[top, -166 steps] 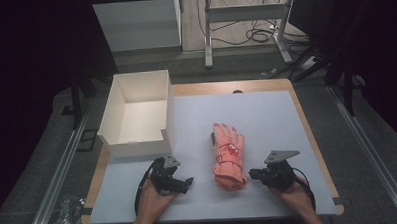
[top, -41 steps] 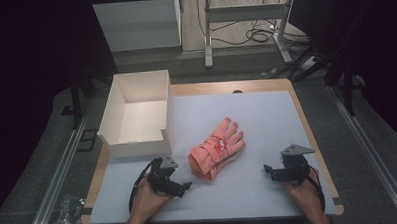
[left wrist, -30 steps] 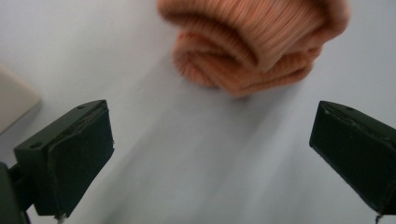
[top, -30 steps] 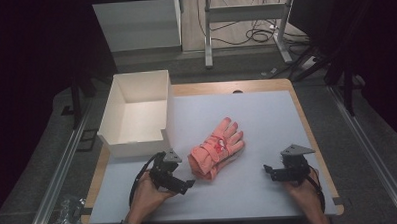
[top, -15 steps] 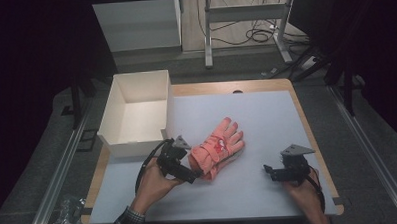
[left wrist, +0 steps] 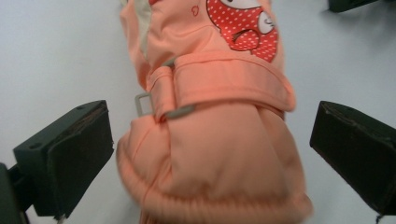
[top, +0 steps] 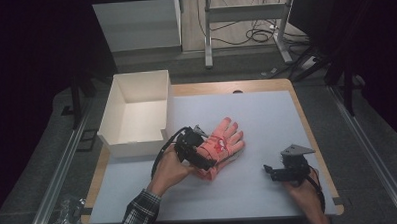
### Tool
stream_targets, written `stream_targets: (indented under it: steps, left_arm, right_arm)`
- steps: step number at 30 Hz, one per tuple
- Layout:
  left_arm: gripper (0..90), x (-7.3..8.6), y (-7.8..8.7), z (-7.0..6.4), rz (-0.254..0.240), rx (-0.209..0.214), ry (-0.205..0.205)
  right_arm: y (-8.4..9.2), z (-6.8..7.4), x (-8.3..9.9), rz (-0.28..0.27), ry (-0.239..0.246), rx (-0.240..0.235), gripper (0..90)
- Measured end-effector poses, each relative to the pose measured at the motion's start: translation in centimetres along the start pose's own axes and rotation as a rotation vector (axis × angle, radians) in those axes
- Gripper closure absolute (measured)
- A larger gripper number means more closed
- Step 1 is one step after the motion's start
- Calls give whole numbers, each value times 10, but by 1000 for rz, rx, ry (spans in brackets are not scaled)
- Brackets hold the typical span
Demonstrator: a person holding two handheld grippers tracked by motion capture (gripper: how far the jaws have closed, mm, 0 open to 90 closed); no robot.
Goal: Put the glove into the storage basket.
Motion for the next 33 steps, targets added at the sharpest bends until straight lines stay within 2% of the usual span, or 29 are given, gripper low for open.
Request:
stream_targets:
  steps: [9,16,18,22,26,28,32,33]
  left_arm:
    - [0,5,-26,-6,66,-52,-7]
    - [0,8,-35,-9,69,-52,-4]
    - [0,8,-39,-12,82,-70,-12]
    - [0,8,-42,-16,92,-77,-14]
    - [0,8,-50,-18,113,-63,14]
    - [0,10,-62,-22,165,-115,-17]
    - [4,10,-61,-22,157,-119,-7]
    - [28,10,-61,-22,157,-119,-7]
  right_arm:
    - [0,0,0,0,3,-1,138]
    - [0,0,0,0,1,0,138]
    - [0,0,0,0,1,0,138]
    - [0,0,0,0,0,0,138]
    - [0,0,0,-1,1,-1,137]
    - [0,0,0,-1,0,-1,138]
    - [0,0,0,0,1,0,137]
    - [0,0,0,-1,1,-1,138]
Point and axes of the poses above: each handheld gripper's, and its own axes: y roughly backward along the jaws, x roughly out of its underside, z roughly to its left, the point moved 1 cm from there along -y, roughly forward along the jaws, and after that the axes turned 1 degree about -y, right-handed, at the moved point
